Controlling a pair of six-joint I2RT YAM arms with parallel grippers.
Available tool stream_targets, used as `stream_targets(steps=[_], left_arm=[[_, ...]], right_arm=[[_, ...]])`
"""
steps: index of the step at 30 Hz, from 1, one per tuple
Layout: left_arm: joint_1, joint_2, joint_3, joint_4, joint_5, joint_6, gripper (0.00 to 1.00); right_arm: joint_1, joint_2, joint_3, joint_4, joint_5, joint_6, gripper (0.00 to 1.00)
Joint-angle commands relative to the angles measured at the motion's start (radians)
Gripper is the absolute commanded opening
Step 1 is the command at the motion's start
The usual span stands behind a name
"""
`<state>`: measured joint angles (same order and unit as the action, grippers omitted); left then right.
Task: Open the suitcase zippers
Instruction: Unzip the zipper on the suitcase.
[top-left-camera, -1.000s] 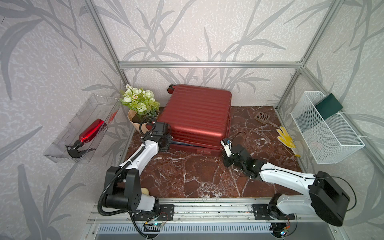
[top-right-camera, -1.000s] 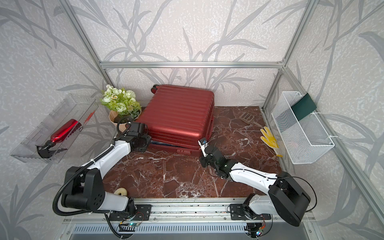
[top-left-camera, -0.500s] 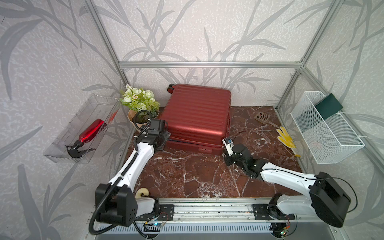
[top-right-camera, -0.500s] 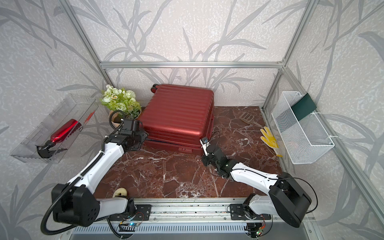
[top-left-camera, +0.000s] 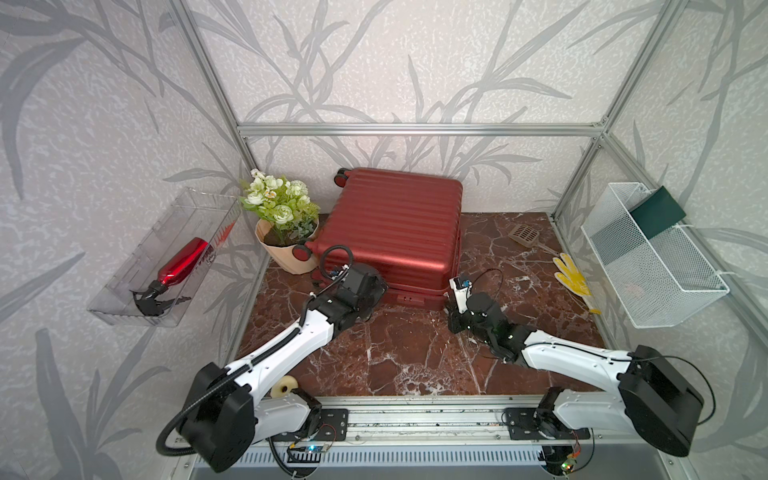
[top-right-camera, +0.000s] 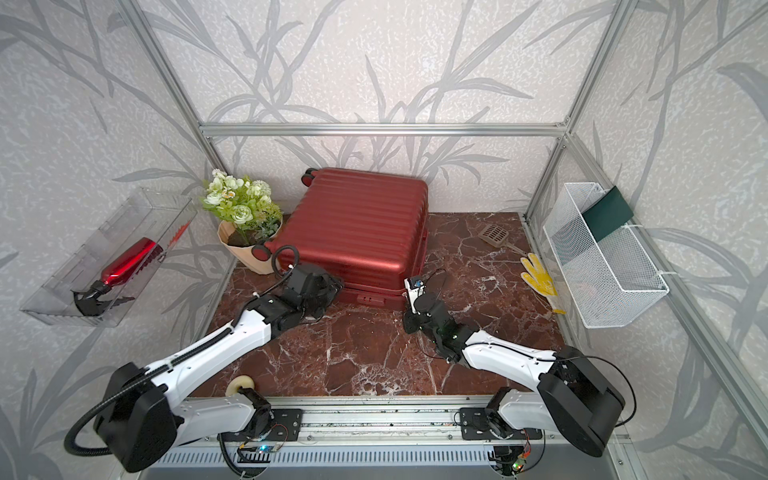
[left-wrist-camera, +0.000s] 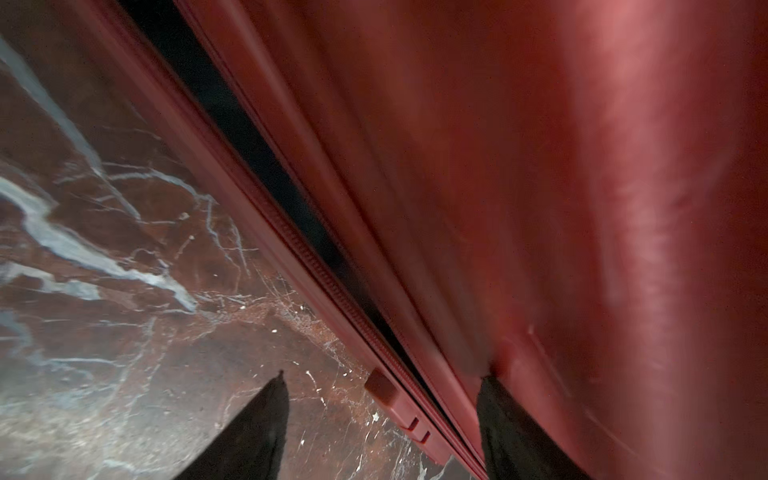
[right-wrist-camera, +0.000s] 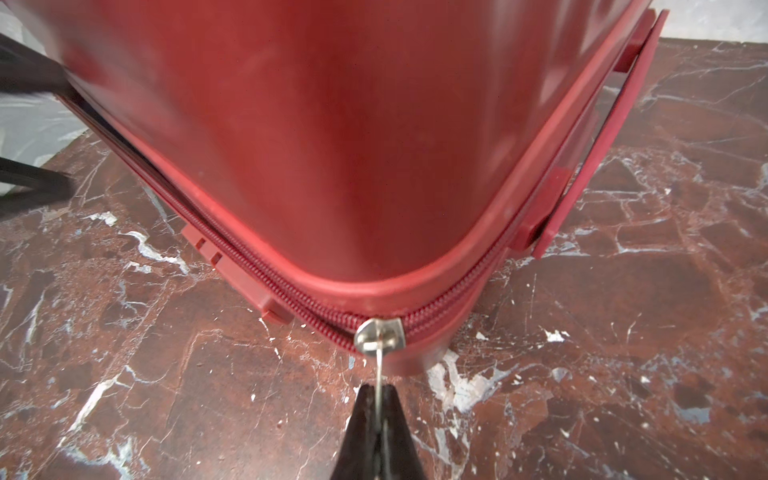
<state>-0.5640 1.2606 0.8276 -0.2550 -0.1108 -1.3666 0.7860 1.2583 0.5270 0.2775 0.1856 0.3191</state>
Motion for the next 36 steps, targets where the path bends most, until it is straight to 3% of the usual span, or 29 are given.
stream_targets(steps=[1,5,9,14,17,21,27,36], left_arm=[[-0.021,0.053,0.02,0.162,-0.043,-0.077,0.7],[-0.025,0.131,0.023,0.193,-0.027,-0.114,0.58],[-0.024,0.169,-0.001,0.224,-0.056,-0.123,0.54],[-0.029,0.219,-0.016,0.215,-0.04,-0.138,0.27],[-0.031,0.209,-0.067,0.213,-0.065,-0.142,0.21],[-0.031,0.196,-0.095,0.187,-0.089,-0.123,0.22],[-0.029,0.167,-0.102,0.142,-0.111,-0.112,0.4],[-0.03,0.121,-0.13,0.144,-0.119,-0.101,0.37]], right_arm=[[0.018,-0.063,-0.008,0.084,0.003,0.029,0.0],[0.024,-0.094,-0.031,0.074,0.008,0.035,0.0],[0.024,-0.105,-0.039,0.069,-0.005,0.04,0.0],[0.024,-0.101,-0.04,0.059,0.002,0.042,0.0],[0.021,-0.105,-0.038,0.045,0.032,0.035,0.0],[-0.009,-0.09,-0.039,0.037,0.02,0.04,0.0],[-0.019,-0.08,-0.029,0.022,0.019,0.035,0.0],[-0.029,-0.065,-0.022,0.017,0.022,0.036,0.0]])
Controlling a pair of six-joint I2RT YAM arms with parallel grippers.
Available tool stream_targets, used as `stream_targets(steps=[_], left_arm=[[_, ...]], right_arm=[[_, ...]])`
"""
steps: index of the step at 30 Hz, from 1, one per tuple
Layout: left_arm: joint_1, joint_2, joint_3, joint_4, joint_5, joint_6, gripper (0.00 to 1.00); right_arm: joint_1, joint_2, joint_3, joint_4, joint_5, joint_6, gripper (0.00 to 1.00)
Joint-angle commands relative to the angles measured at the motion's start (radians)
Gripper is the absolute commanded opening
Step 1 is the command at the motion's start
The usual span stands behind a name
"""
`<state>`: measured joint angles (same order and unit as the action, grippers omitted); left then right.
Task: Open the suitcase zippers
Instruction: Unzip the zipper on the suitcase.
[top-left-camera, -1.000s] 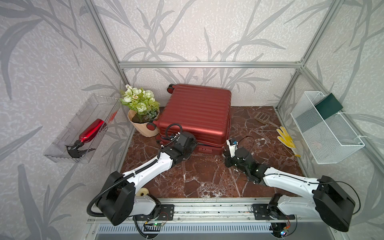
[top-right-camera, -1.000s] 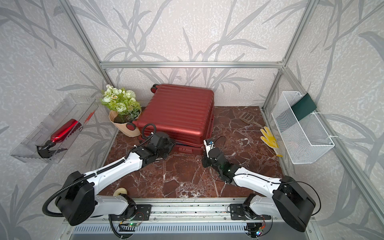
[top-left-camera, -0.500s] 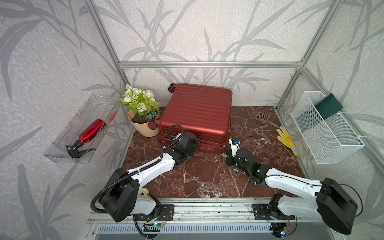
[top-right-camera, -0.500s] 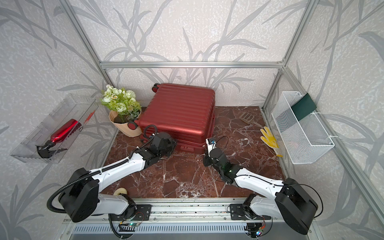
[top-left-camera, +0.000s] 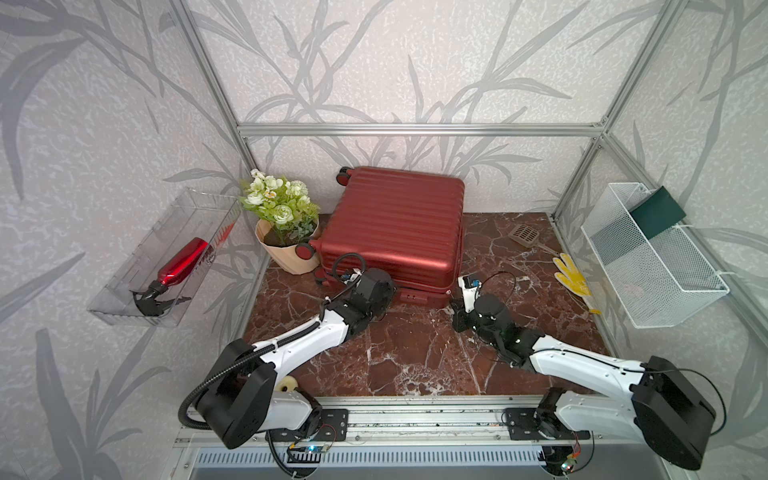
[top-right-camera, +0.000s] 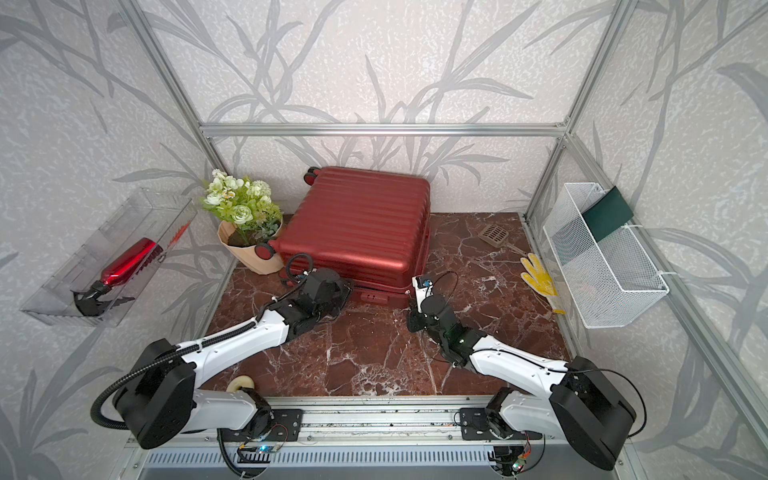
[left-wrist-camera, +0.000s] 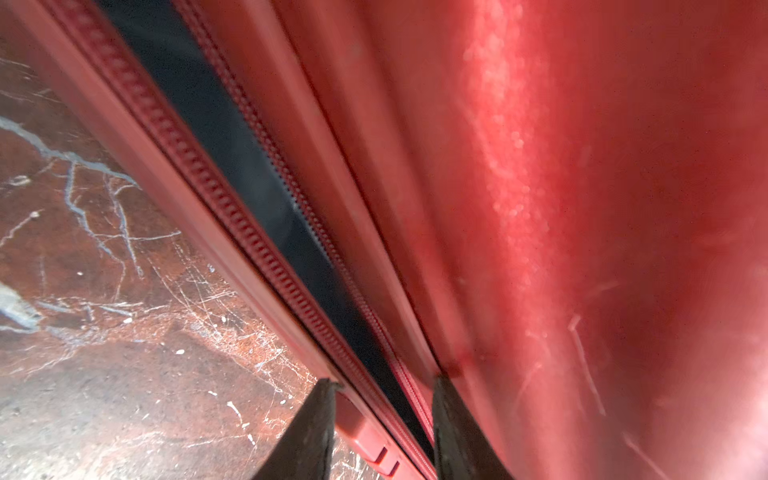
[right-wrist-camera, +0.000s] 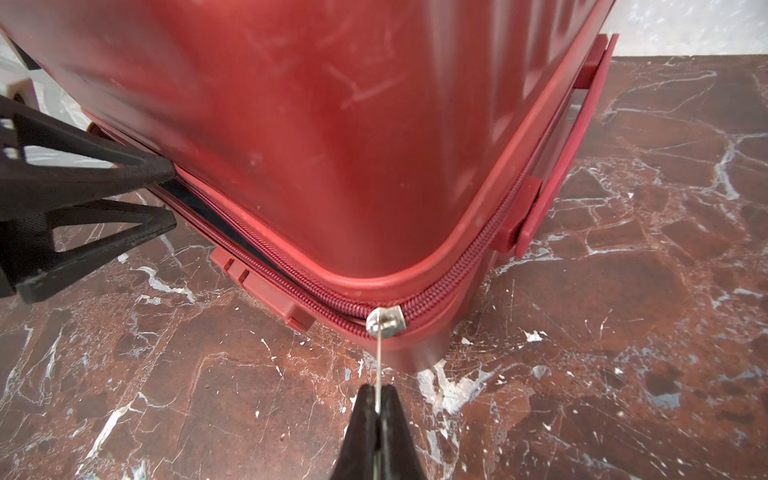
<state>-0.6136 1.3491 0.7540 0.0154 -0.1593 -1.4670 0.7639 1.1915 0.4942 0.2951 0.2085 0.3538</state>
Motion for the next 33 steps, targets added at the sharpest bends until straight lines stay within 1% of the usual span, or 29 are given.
stream_targets(steps=[1,6,14,19,22,25,26,27,29,30,33], left_arm=[[0.019,0.028,-0.064,-0.121,-0.071,0.0,0.36],[0.018,-0.008,-0.088,-0.121,-0.082,0.008,0.34],[0.017,-0.028,-0.118,-0.103,-0.095,0.017,0.38],[0.018,0.021,-0.084,-0.073,-0.099,0.041,0.43],[0.02,0.091,-0.046,-0.048,-0.101,0.037,0.45],[0.034,0.162,-0.01,-0.011,-0.067,0.044,0.47],[0.041,0.182,0.006,-0.002,-0.058,0.051,0.46],[0.048,0.198,0.018,0.001,-0.047,0.055,0.36],[0.068,0.214,0.039,0.006,-0.023,0.079,0.08],[0.08,0.212,0.049,-0.016,-0.017,0.095,0.0],[0.117,0.184,0.079,-0.128,-0.027,0.149,0.0]], right_arm=[[-0.008,0.003,0.01,-0.002,-0.001,0.001,0.0],[-0.018,0.009,0.006,0.001,-0.003,0.006,0.0],[-0.021,0.029,0.004,0.025,-0.013,0.013,0.0],[-0.021,0.038,0.003,0.032,-0.029,0.011,0.0],[-0.021,0.046,0.007,0.028,-0.042,0.004,0.0],[-0.021,0.049,0.003,0.036,-0.054,-0.017,0.0],[-0.024,0.052,0.003,0.036,-0.055,-0.026,0.0],[-0.029,0.055,0.005,0.029,-0.052,-0.03,0.0],[-0.042,0.057,0.014,-0.01,-0.019,-0.041,0.0],[-0.049,0.053,0.019,-0.035,0.007,-0.049,0.0],[-0.052,0.036,0.027,-0.082,0.086,-0.096,0.0]])
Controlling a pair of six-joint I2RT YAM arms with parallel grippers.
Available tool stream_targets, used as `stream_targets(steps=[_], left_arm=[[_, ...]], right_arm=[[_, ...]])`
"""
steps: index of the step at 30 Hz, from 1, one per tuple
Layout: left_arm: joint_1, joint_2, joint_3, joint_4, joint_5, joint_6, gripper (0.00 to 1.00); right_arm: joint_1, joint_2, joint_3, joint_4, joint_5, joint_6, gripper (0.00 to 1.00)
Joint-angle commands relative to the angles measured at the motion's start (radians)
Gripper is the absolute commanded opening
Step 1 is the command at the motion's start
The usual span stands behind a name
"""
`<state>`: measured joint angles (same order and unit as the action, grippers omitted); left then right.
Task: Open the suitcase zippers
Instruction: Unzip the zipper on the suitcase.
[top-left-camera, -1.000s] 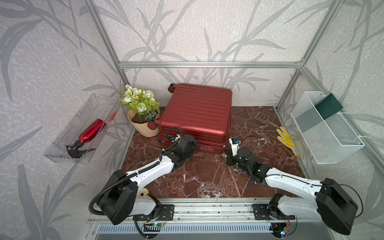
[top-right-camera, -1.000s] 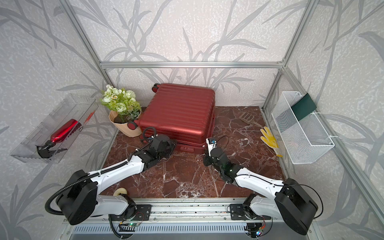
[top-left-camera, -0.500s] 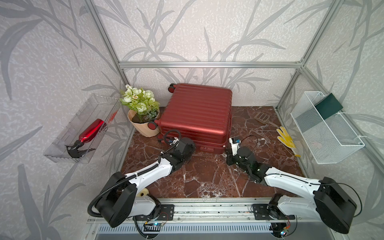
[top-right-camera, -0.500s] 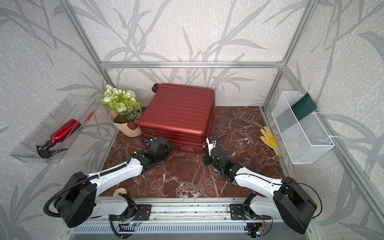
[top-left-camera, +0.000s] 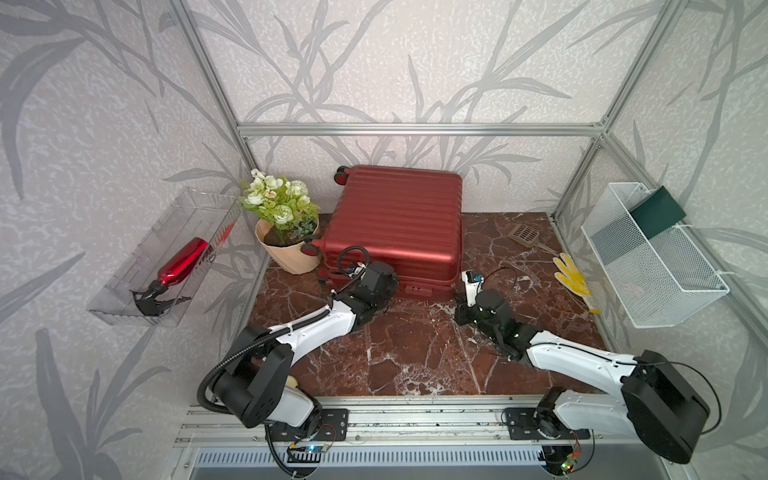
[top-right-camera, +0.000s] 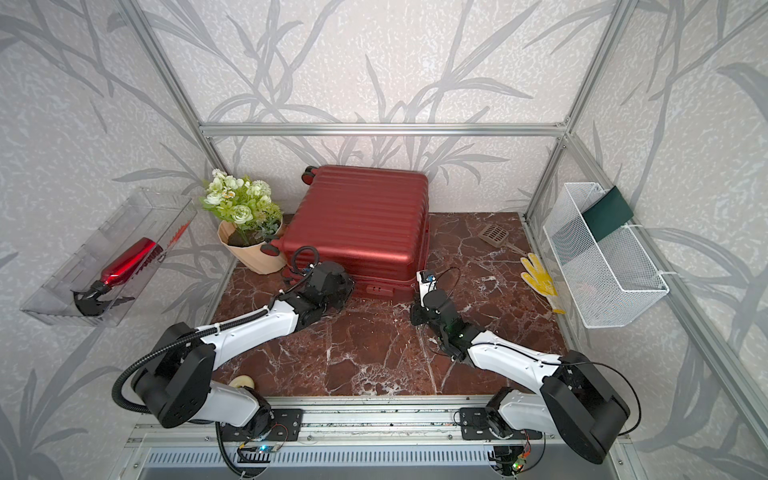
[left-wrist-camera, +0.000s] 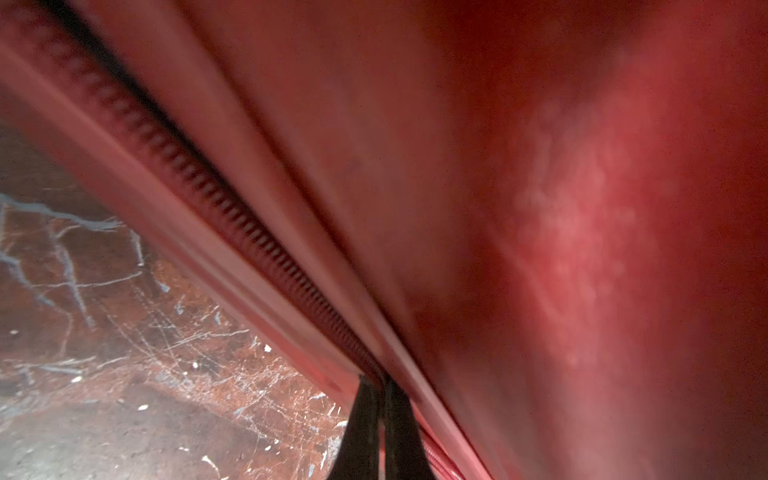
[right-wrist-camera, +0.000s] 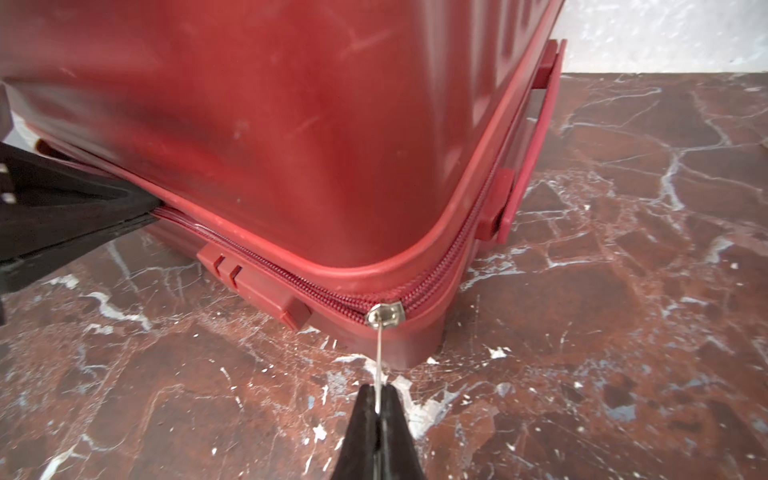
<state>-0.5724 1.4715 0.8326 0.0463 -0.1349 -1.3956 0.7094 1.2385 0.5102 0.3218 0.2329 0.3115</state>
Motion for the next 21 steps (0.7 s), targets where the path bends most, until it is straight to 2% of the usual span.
stream_targets(steps=[1,4,11,15,21], left_arm=[[0.082,0.051,-0.001,-0.174,-0.057,0.096,0.0],[0.106,0.029,-0.006,-0.202,-0.035,0.146,0.0],[0.128,-0.016,-0.012,-0.333,-0.001,0.212,0.0],[0.159,-0.058,-0.03,-0.381,-0.013,0.233,0.0],[0.183,-0.089,-0.034,-0.411,0.002,0.271,0.0]], right_arm=[[0.002,-0.012,0.015,-0.118,0.088,-0.067,0.0],[-0.024,0.006,0.029,-0.12,0.136,-0.094,0.0],[-0.132,0.082,0.095,-0.035,0.118,-0.128,0.0],[-0.201,0.125,0.124,0.055,0.041,-0.136,0.0],[-0.318,0.27,0.2,0.24,-0.16,-0.114,0.0]])
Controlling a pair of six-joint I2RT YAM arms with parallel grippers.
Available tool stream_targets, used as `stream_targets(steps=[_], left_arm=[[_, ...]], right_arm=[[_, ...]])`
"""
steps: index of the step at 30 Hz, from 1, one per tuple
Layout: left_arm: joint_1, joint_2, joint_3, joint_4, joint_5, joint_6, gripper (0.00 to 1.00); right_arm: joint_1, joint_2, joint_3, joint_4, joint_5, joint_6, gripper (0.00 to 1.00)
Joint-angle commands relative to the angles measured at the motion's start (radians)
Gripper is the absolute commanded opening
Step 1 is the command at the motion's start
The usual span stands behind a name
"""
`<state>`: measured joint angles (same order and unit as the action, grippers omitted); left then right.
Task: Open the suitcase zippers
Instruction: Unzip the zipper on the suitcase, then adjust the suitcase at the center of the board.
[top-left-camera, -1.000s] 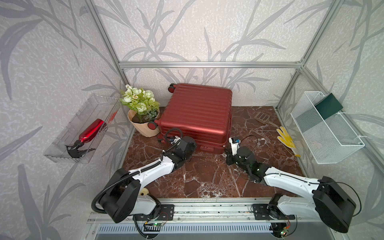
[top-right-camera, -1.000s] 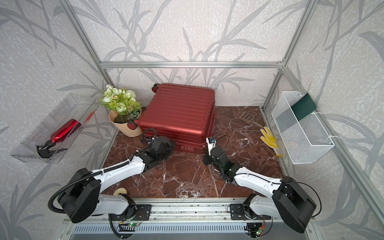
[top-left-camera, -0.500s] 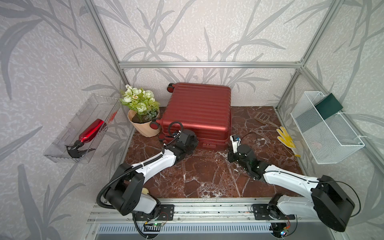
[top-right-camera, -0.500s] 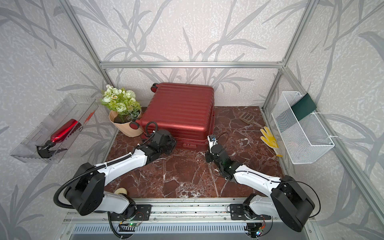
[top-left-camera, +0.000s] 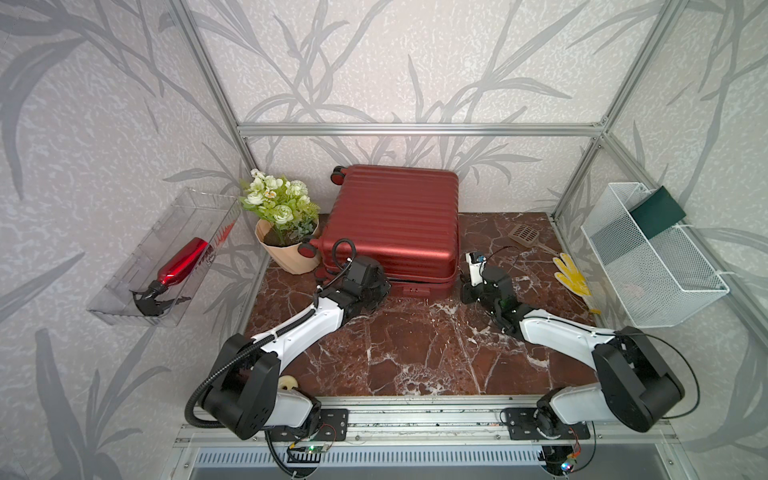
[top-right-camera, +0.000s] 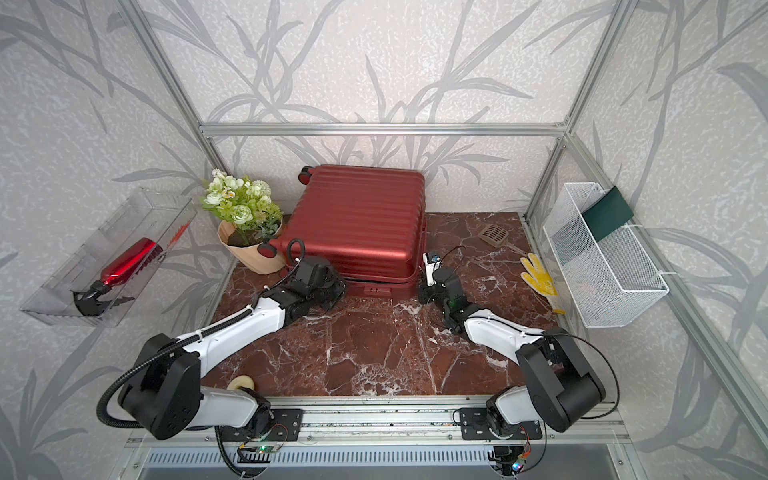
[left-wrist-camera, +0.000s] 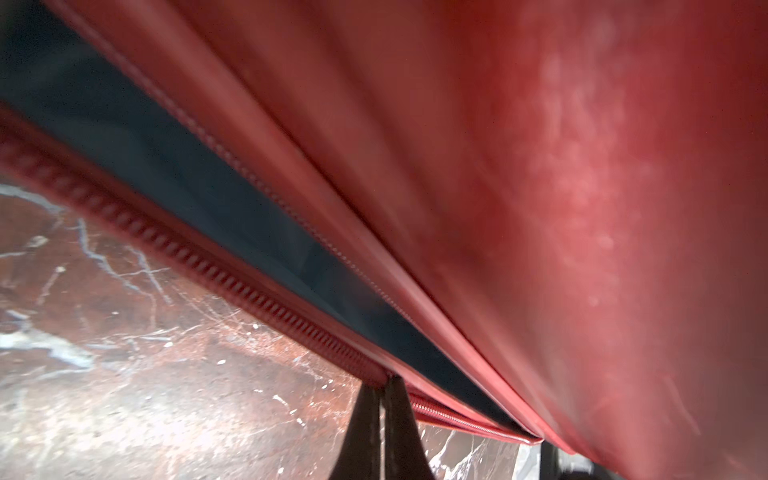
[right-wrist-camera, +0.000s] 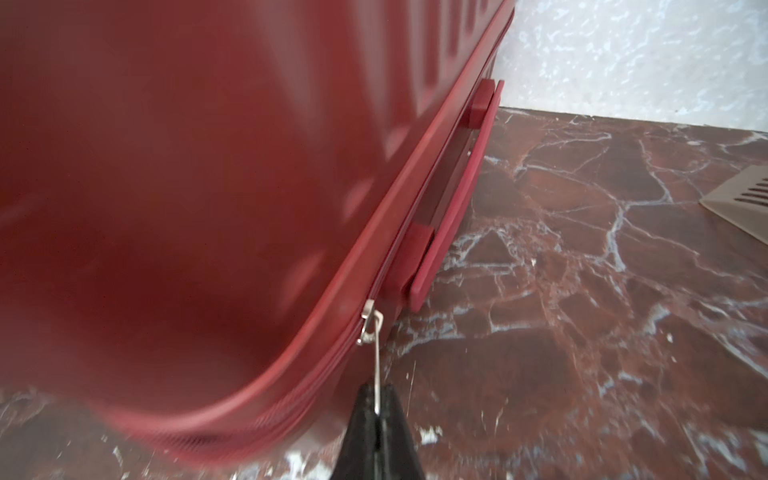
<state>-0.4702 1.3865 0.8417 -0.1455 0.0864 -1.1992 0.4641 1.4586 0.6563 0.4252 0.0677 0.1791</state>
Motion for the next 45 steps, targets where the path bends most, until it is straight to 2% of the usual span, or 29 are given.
stream_targets(steps=[1,7,9,12,18,21,26,31,34,36,39,40,42,45], left_arm=[[0.083,-0.005,-0.043,-0.22,-0.216,0.08,0.0],[0.096,-0.008,-0.039,-0.236,-0.211,0.1,0.0],[0.101,-0.006,-0.036,-0.232,-0.21,0.113,0.0],[0.109,0.011,-0.002,-0.239,-0.209,0.157,0.0],[0.112,0.118,0.148,-0.308,-0.161,0.238,0.0],[0.111,0.175,0.207,-0.319,-0.151,0.263,0.0],[0.111,0.244,0.338,-0.368,-0.197,0.321,0.0],[0.115,0.354,0.517,-0.411,-0.259,0.405,0.0],[0.124,0.433,0.622,-0.419,-0.258,0.44,0.0],[0.141,0.47,0.703,-0.456,-0.236,0.45,0.0],[0.146,0.453,0.766,-0.519,-0.223,0.48,0.0],[0.145,0.424,0.749,-0.518,-0.229,0.485,0.02],[0.144,0.334,0.678,-0.508,-0.226,0.493,0.24],[0.142,0.192,0.543,-0.512,-0.2,0.459,0.41]], right_arm=[[-0.085,0.085,0.07,0.172,-0.019,0.022,0.0],[-0.143,0.306,0.23,0.251,-0.092,0.056,0.0],[-0.148,0.329,0.236,0.271,-0.079,0.05,0.0],[-0.148,0.268,0.154,0.308,-0.021,0.043,0.0],[-0.114,-0.018,-0.071,0.216,0.115,-0.016,0.0],[-0.038,-0.145,-0.128,0.125,0.223,-0.038,0.0],[0.063,-0.397,-0.217,-0.079,0.316,0.021,0.0],[0.314,-0.609,-0.273,-0.285,0.423,0.061,0.0],[0.492,-0.626,-0.29,-0.334,0.485,0.129,0.0],[0.624,-0.567,-0.274,-0.324,0.535,0.148,0.0],[0.697,-0.446,-0.23,-0.296,0.573,0.169,0.0],[0.698,-0.421,-0.221,-0.285,0.57,0.18,0.0],[0.694,-0.375,-0.213,-0.216,0.557,0.165,0.0],[0.67,-0.288,-0.163,-0.182,0.498,0.154,0.0]])
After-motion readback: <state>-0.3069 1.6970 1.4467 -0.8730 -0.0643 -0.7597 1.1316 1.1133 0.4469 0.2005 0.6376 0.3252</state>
